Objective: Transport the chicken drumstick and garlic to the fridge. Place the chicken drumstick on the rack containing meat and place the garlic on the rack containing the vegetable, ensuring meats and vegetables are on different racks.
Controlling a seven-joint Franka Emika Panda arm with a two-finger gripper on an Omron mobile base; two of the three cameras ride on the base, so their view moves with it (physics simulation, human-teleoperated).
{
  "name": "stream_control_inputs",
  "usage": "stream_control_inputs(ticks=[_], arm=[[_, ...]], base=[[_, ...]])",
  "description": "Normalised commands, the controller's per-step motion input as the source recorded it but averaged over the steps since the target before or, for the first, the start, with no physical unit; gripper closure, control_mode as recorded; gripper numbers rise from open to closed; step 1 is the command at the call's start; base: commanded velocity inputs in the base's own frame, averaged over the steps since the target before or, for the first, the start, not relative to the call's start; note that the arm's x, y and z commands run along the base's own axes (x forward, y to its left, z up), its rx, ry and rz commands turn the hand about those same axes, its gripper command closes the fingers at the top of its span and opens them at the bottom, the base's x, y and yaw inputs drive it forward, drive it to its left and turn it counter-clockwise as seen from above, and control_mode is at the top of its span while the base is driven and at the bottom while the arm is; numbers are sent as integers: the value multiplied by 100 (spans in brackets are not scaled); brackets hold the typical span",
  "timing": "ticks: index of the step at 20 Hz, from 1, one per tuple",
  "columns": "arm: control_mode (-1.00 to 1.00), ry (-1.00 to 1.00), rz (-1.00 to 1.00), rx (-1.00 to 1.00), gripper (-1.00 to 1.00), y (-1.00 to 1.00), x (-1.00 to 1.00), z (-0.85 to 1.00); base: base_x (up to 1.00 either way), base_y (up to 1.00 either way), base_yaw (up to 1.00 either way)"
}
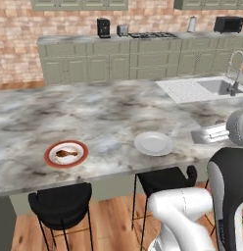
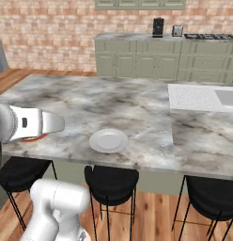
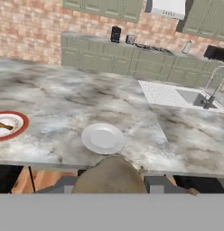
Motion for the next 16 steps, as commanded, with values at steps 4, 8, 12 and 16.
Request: stream_control_inputs(ticks=[4,8,12,16], arm=[[100,0,0,0,100,0,0,0],[100,0,0,0,100,0,0,0],[100,0,0,0,100,0,0,0],[100,0,0,0,100,0,0,0]], base=[[-70,83,14],[-37,100,23],[-56,100,27],[-44,100,51]])
